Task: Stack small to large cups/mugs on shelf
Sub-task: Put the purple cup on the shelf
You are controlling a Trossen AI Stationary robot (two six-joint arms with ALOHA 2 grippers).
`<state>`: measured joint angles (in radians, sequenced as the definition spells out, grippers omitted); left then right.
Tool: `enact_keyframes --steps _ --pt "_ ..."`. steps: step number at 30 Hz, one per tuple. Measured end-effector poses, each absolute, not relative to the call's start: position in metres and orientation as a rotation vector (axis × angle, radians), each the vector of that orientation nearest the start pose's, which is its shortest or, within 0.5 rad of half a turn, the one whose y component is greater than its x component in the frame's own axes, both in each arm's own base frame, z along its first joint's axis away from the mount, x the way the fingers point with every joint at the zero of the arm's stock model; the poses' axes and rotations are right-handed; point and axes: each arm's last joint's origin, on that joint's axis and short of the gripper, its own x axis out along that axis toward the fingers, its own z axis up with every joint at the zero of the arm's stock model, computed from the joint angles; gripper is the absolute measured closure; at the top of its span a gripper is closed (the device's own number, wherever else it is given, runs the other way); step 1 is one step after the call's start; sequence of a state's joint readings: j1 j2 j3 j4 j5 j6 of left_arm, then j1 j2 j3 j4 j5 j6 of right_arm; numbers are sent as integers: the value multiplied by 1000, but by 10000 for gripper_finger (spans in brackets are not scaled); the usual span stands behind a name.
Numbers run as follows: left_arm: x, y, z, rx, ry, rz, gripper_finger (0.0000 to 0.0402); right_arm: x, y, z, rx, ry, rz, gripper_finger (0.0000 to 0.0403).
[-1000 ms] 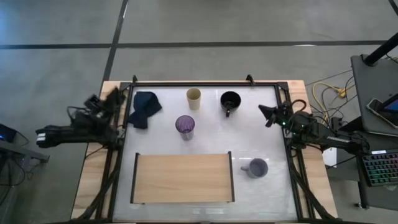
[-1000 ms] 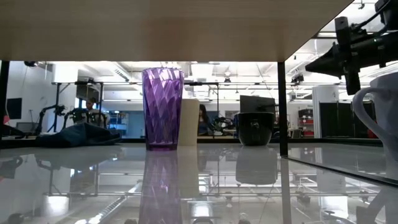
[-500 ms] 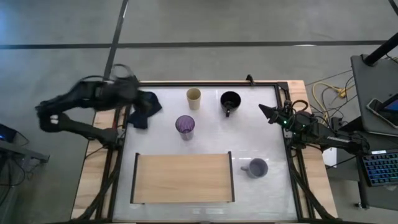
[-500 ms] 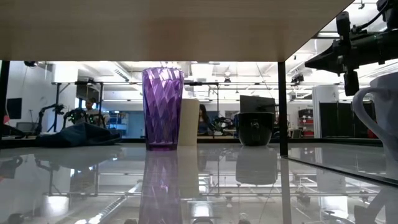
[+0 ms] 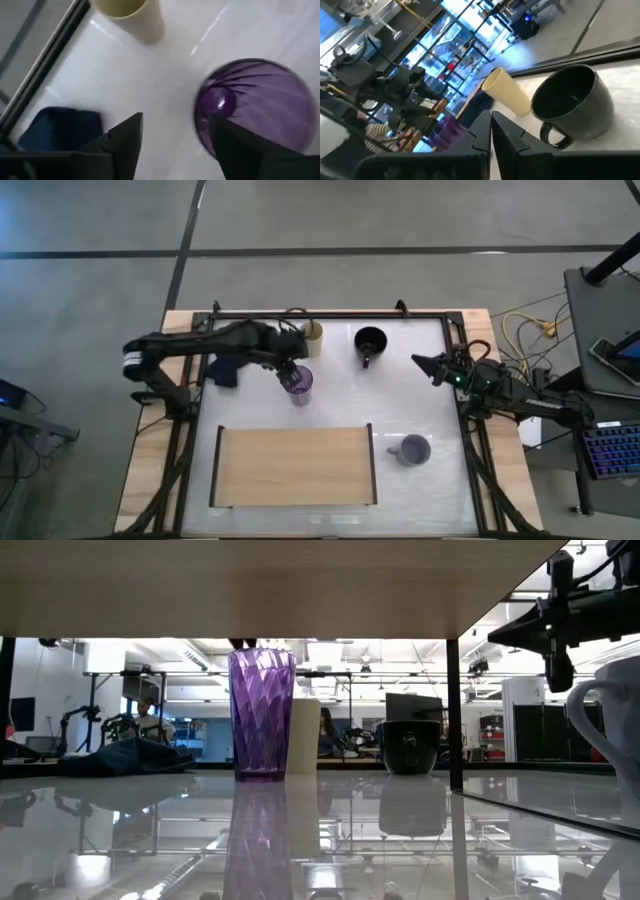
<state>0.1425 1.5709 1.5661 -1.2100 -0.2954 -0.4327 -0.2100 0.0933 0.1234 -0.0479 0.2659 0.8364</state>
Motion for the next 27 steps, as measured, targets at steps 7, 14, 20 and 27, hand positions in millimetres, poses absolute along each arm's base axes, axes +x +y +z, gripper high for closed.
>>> enact_keyframes --steps 7,14,20,27 --pt "295 65 339 -381 1056 560 187 92 -27 194 811 -177 -452 394" --pt "295 83 333 -463 1074 545 187 92 -27 193 792 -170 -454 394" --pt "301 89 322 -479 1131 508 187 92 -27 193 791 -165 -457 394" --pt "309 90 308 -471 1186 488 187 92 -27 193 792 -165 -457 394"
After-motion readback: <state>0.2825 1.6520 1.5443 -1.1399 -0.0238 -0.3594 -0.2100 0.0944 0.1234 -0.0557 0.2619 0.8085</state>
